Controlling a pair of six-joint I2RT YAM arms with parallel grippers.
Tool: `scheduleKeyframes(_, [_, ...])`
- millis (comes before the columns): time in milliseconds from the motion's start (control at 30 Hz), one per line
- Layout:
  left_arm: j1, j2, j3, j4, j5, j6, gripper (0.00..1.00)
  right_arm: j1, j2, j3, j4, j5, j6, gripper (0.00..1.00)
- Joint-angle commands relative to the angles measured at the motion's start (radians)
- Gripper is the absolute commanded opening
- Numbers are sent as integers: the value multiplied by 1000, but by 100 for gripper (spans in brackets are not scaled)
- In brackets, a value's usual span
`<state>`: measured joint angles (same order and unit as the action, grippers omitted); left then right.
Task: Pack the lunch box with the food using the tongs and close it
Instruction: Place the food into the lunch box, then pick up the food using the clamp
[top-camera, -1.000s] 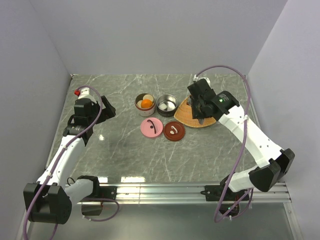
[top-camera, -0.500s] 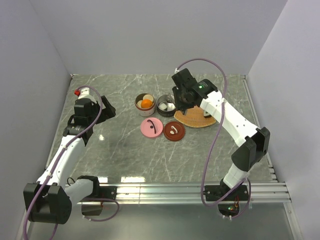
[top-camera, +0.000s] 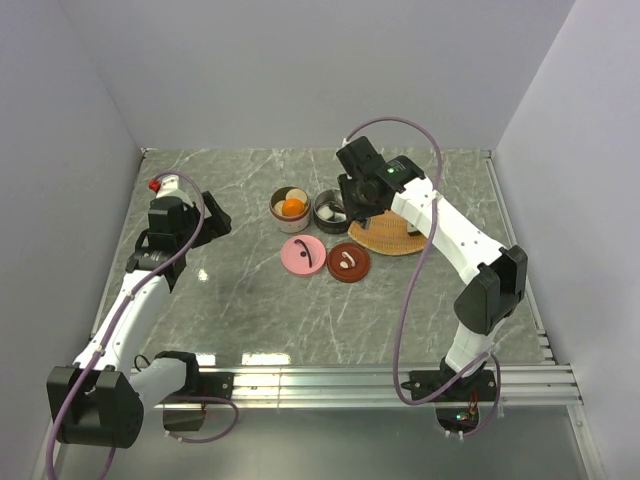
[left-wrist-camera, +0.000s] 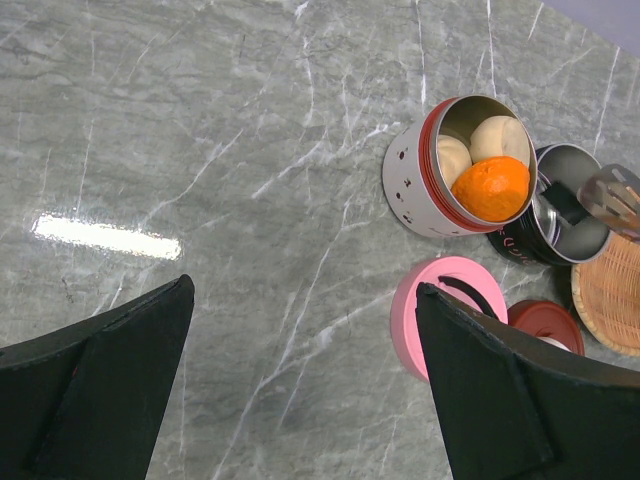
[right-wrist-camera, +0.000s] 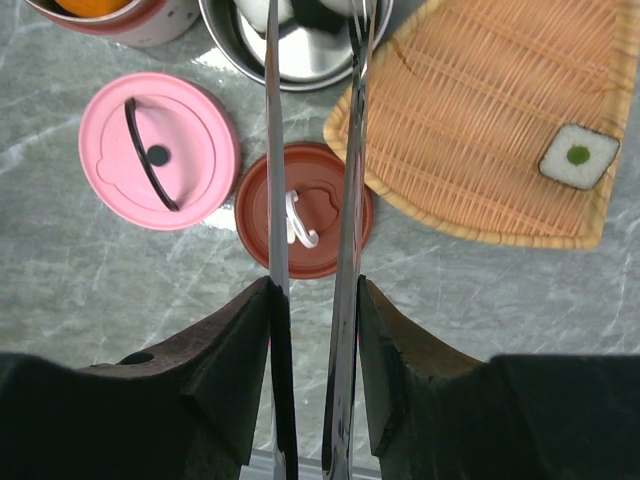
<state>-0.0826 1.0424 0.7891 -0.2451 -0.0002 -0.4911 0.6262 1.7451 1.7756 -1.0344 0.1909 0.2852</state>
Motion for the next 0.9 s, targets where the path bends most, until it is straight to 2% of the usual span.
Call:
scheduleKeyframes(0, [4, -7, 13, 33, 3, 5, 99, 6, -4, 70, 30, 24, -17, 46])
scheduleKeyframes(233, [6, -5, 12, 35, 3, 6, 99, 6, -28, 68, 28, 45, -17, 47])
scheduleKeyframes(400, [6, -7, 12, 32, 3, 6, 99, 4, -113, 45, -16, 105, -9, 47])
scheduleKeyframes(567, [6, -2, 6, 40, 3, 0, 99, -17, -260, -82, -65, 206, 2, 48])
scheduleKeyframes(867, [6, 2, 1, 47, 5, -3, 100, -94, -417, -335, -70, 239, 19, 48])
